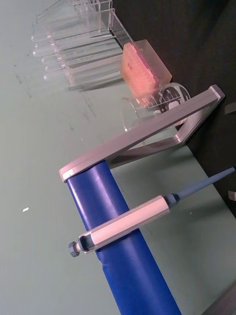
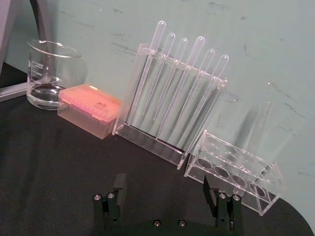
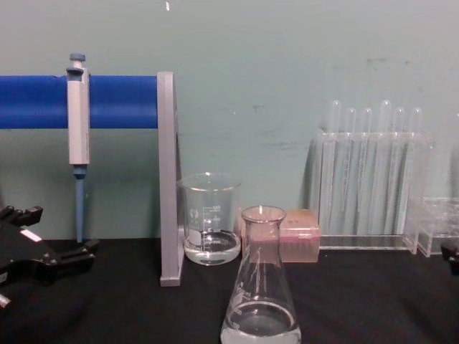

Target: Grasp the erlenmeyer flask with one hand, shake it three times, then place it back.

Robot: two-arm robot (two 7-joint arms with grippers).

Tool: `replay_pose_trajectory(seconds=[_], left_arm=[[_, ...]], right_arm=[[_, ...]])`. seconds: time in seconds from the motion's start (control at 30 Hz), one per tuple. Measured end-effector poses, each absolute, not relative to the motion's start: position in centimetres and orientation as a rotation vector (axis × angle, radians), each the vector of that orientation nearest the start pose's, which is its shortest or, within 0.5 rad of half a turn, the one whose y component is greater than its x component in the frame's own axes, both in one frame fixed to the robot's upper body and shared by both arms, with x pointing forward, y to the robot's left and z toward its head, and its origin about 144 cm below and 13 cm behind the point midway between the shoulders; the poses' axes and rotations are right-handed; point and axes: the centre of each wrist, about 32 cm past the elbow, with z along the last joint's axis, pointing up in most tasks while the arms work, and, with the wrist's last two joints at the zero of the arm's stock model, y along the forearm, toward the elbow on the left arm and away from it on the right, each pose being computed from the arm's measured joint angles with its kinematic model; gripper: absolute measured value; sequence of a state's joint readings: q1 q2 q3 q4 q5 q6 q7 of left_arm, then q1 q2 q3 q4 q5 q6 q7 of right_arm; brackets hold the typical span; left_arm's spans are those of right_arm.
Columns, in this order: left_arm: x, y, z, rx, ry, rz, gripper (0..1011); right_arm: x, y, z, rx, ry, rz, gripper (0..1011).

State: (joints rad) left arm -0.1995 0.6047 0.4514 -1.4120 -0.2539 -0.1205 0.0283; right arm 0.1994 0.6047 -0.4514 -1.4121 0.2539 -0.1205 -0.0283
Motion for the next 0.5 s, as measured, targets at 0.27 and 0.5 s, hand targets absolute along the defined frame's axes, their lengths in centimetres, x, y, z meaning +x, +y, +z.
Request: replay_pose_trajectory(seconds=[0.27, 0.5], left_arm=[[48.86, 30.97, 113.98, 0.304, -0.285, 1.248, 1001], [48.86, 30.97, 113.98, 0.305, -0.285, 1.248, 1001]], right_arm=[[48.86, -30.97, 113.98, -0.305, -0.285, -1.248, 1000], [48.86, -30.96, 113.98, -0.304, -0.285, -1.248, 1000]])
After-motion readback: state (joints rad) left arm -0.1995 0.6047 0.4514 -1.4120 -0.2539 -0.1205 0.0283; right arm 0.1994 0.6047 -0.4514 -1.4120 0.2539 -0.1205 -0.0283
